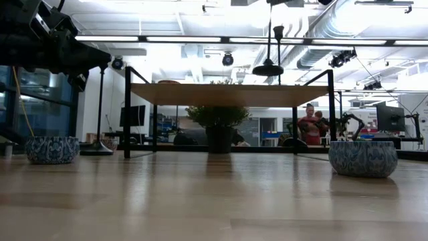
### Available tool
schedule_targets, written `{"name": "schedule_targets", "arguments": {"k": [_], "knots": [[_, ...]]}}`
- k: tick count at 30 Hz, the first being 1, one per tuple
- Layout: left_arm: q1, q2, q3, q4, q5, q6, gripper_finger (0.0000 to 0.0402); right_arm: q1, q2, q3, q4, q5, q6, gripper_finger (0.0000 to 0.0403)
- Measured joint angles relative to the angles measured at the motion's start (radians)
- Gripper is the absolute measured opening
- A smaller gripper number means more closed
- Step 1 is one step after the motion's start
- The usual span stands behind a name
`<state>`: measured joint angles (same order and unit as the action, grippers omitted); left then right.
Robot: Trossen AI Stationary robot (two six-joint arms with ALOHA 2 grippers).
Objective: Pick & Place candle stick holders
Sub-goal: Put the black candle holder on the shelf aligned with the black candle holder
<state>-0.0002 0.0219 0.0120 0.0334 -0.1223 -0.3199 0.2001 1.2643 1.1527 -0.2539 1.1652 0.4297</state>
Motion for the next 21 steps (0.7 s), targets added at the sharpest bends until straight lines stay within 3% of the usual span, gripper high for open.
{"name": "schedule_targets", "arguments": {"k": [21], "knots": [[0.000, 0.000, 0.000, 0.000, 0.000, 0.000, 0.0001, -0.177, 0.130, 0.008, 0.042, -0.063, 0.068, 0.0020]]}}
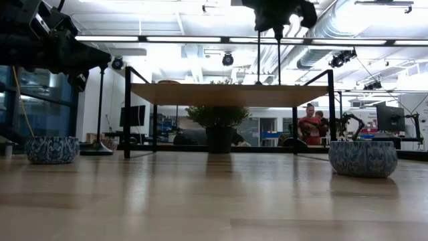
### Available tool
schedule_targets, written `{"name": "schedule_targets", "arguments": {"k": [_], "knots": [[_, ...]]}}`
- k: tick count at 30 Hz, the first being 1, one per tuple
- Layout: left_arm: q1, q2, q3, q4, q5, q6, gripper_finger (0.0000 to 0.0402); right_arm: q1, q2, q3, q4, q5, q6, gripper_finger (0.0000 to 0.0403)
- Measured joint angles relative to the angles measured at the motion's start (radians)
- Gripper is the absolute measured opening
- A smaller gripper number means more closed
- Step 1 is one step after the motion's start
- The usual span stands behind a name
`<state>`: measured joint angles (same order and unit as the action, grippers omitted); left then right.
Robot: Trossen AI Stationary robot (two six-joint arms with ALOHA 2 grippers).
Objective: Pick & Place candle stick holders
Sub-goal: Put the black candle holder on the shelf aligned with the black candle holder
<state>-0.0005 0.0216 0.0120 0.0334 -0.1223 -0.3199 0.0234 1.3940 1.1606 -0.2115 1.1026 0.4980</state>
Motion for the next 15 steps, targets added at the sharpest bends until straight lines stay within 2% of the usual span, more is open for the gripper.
{"name": "schedule_targets", "arguments": {"k": [15], "knots": [[0.000, 0.000, 0.000, 0.000, 0.000, 0.000, 0.0001, -0.077, 0.015, 0.000, 0.038, -0.034, 0.001, 0.0020]]}}
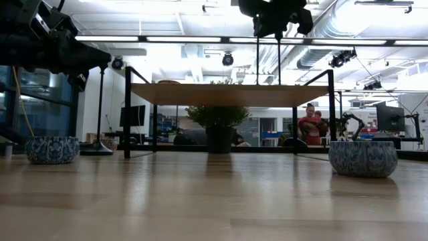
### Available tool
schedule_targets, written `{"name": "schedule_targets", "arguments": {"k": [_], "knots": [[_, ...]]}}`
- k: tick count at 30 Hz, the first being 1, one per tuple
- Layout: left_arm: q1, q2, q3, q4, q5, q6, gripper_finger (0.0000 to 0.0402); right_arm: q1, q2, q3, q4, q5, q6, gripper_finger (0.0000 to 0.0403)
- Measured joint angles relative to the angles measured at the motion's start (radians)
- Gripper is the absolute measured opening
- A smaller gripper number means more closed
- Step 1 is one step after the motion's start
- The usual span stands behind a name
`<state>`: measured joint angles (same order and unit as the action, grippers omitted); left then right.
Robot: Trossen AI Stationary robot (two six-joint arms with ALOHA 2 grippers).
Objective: Pick & Place candle stick holders
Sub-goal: Put the black candle holder on the shelf aligned with the black candle holder
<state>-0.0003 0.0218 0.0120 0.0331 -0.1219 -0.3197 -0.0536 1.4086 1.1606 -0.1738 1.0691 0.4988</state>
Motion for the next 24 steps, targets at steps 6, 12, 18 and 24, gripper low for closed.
{"name": "schedule_targets", "arguments": {"k": [6, 12, 18, 24], "knots": [[0.000, 0.000, 0.000, 0.000, 0.000, 0.000, 0.0001, -0.014, 0.000, 0.000, 0.009, -0.002, -0.005, 0.0021], [0.000, 0.000, 0.000, 0.000, 0.000, 0.000, 0.0001, -0.014, 0.000, 0.000, 0.014, -0.001, -0.021, 0.0021], [0.000, 0.000, 0.000, 0.000, 0.000, 0.000, 0.0001, -0.014, 0.000, 0.000, 0.021, 0.005, -0.058, 0.0021], [0.000, 0.000, 0.000, 0.000, 0.000, 0.000, 0.0001, -0.014, 0.008, 0.000, 0.059, -0.016, -0.057, 0.0021]]}}
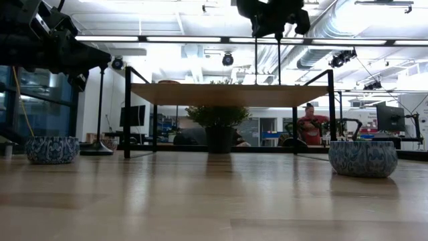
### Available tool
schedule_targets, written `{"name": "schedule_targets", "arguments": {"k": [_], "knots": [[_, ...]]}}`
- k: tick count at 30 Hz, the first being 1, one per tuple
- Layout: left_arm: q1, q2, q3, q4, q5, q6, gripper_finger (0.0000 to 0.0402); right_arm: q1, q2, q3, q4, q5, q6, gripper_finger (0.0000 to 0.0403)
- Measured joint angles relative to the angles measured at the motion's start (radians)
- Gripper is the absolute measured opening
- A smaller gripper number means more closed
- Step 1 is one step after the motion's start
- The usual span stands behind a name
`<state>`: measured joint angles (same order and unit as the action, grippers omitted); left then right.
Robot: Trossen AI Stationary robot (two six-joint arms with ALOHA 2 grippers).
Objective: Pick & Place candle stick holders
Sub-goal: Put the black candle holder on the shelf aligned with the black candle holder
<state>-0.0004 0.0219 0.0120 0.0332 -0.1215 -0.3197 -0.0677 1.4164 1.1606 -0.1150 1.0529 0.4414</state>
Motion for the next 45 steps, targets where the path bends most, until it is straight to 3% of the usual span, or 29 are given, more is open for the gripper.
{"name": "schedule_targets", "arguments": {"k": [45], "knots": [[0.000, 0.000, 0.000, -0.006, 0.022, 0.000, 0.0001, -0.013, 0.076, 0.000, 0.124, 0.072, -0.013, 0.0021]]}}
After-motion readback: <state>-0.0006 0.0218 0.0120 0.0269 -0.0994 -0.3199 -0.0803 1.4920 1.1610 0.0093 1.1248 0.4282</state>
